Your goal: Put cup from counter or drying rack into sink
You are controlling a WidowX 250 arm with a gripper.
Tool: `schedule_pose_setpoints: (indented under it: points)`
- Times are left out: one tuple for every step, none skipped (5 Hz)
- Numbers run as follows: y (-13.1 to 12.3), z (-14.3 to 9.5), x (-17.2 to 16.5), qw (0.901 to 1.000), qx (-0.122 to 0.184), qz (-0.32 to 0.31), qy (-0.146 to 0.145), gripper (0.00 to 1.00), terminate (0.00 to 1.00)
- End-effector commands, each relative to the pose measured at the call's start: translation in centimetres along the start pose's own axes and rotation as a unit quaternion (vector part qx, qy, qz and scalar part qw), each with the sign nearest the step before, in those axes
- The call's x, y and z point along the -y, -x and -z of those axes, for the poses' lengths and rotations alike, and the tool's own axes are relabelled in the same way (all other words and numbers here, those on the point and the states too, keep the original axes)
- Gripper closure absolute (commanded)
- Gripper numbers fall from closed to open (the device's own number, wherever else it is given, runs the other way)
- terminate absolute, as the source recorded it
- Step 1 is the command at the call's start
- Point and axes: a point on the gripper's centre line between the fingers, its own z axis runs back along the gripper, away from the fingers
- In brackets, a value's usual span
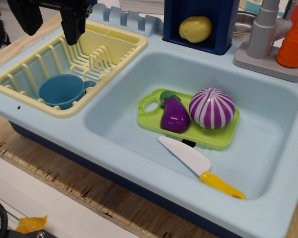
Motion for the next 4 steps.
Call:
schedule_pose_setpoints:
  points:
    - [0.0,0.0,0.0,1.0,0.0,0.0,0.0,0.0,0.0]
    - [0.11,-0.27,-0.07,0.9951,0.022,0.097,0.007,0.0,0.0]
    - [0.45,-0.33,0.02,0.9804,0.046,0.191,0.015,0.0,0.0]
    - [0.86,0.08,-0.24,0.9633,0.027,0.265,0.032,0.0,0.0]
